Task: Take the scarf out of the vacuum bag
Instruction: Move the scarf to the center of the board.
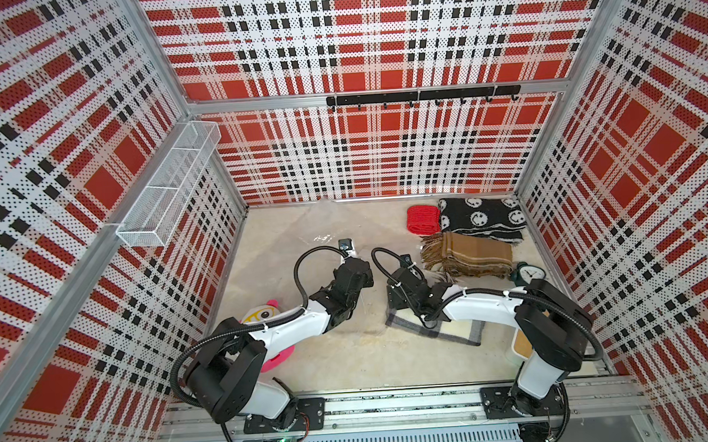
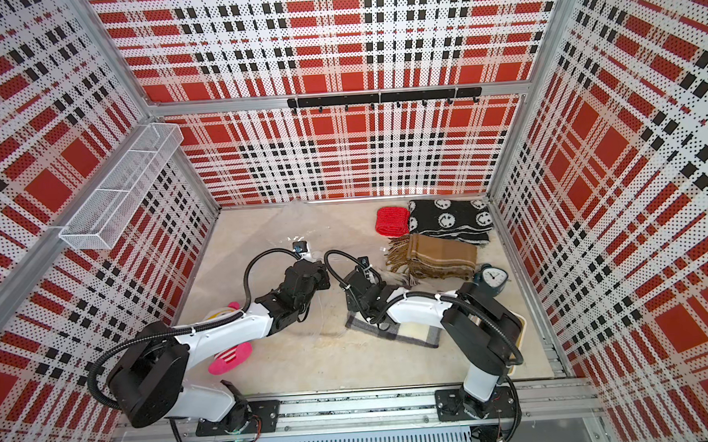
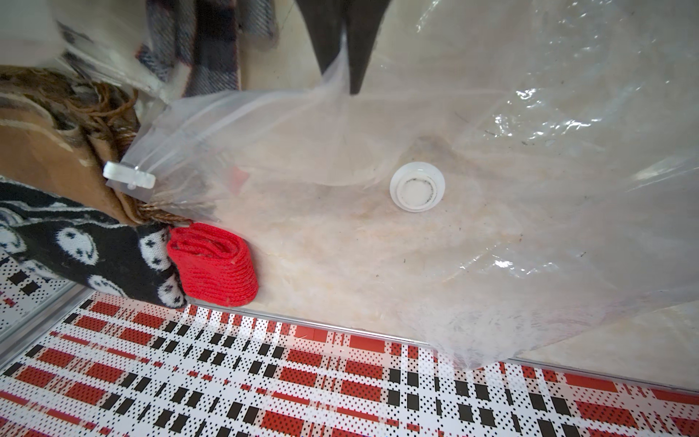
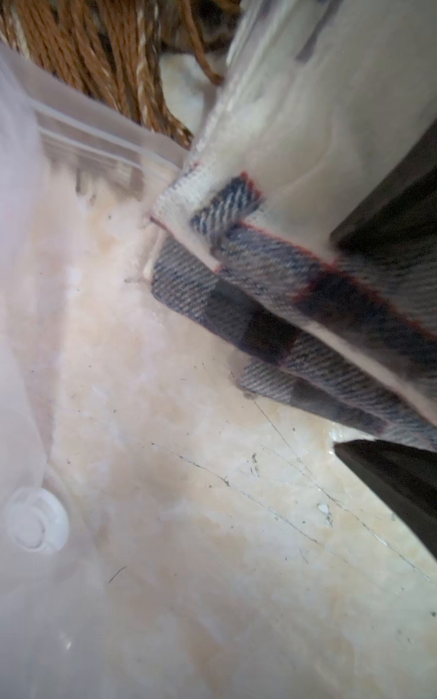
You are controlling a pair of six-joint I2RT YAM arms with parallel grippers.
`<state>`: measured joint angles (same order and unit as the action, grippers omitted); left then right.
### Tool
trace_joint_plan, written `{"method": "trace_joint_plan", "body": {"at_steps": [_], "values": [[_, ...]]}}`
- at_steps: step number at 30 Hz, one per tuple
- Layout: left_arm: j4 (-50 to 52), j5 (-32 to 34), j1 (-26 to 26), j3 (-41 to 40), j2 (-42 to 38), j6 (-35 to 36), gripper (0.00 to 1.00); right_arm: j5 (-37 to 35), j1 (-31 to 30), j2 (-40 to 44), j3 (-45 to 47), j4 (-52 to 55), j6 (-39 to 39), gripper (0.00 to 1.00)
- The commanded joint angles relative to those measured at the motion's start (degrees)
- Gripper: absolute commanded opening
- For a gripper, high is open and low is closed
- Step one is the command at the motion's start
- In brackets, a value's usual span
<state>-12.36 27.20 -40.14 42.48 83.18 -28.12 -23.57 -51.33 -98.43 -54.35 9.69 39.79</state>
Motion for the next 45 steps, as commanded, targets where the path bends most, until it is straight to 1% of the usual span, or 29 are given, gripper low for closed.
{"method": "trace_joint_plan", "body": {"at_steps": [1, 5, 7, 12, 14, 15, 18, 20, 24, 26, 30, 33, 39, 45], "values": [[-0.39, 0.09, 0.49, -0.2, -1.71, -0.01, 0.0, -2.15, -0.44, -0.93, 2.6, 1.46, 2.01, 0.75], [-0.45, 0.0, 0.46, -0.28, -1.88, -0.01, 0.0, -3.42, 0.14, 2.74, 7.32, 0.32, 1.04, 0.67], [-0.47, -0.02, 0.5, -0.29, -1.88, -0.1, 0.0, -3.45, 0.67, 4.92, 9.07, -0.36, -0.01, 0.66], [-0.55, 0.09, 0.5, -0.21, -1.61, -0.15, 0.0, -0.84, 2.37, 9.45, 12.81, -2.22, -3.68, 0.65], [-0.54, 0.17, 0.5, -0.2, -1.53, -0.13, 0.0, -1.98, 2.46, 10.48, 13.56, -0.99, -3.37, 0.57], [-0.42, 0.13, 0.49, -0.17, -1.58, -0.13, 0.0, -2.72, 2.46, 10.99, 14.12, -0.65, -2.61, 0.56], [-0.47, -0.11, 0.5, -0.2, -1.78, -0.1, 0.0, -2.79, 2.44, 12.05, 16.4, -2.26, -2.4, 0.59], [-0.44, -0.19, 0.5, -0.21, -1.96, -0.22, 0.0, -1.93, 2.46, 12.28, 16.28, -2.94, -2.72, 0.61], [-0.43, -0.13, 0.5, -0.45, -2.33, -0.29, 0.0, -5.73, 2.76, 11.77, 13.76, 1.76, 0.78, 0.6], [-0.49, -0.27, 0.5, -0.47, -2.62, -0.32, 0.0, -6.13, 3.52, 11.34, 13.4, 3.85, 1.65, 0.6], [-0.4, -0.4, 0.5, -0.58, -3.12, -0.3, 0.0, -6.37, 4.72, 12.5, 15.0, 3.16, 1.69, 0.59], [-0.52, -0.47, 0.5, -0.73, -3.46, -0.45, 0.0, -7.45, 4.76, 13.46, 14.89, 6.22, 2.42, 0.58], [-0.38, -0.67, 0.5, -0.55, -3.37, -0.49, 0.0, -6.0, 4.83, 16.52, 16.11, 5.33, 1.52, 0.61], [-0.2, -0.48, 0.59, -0.73, -4.57, -0.46, 0.0, -4.98, 5.72, 12.96, 12.52, 6.46, 0.48, 0.62]]}}
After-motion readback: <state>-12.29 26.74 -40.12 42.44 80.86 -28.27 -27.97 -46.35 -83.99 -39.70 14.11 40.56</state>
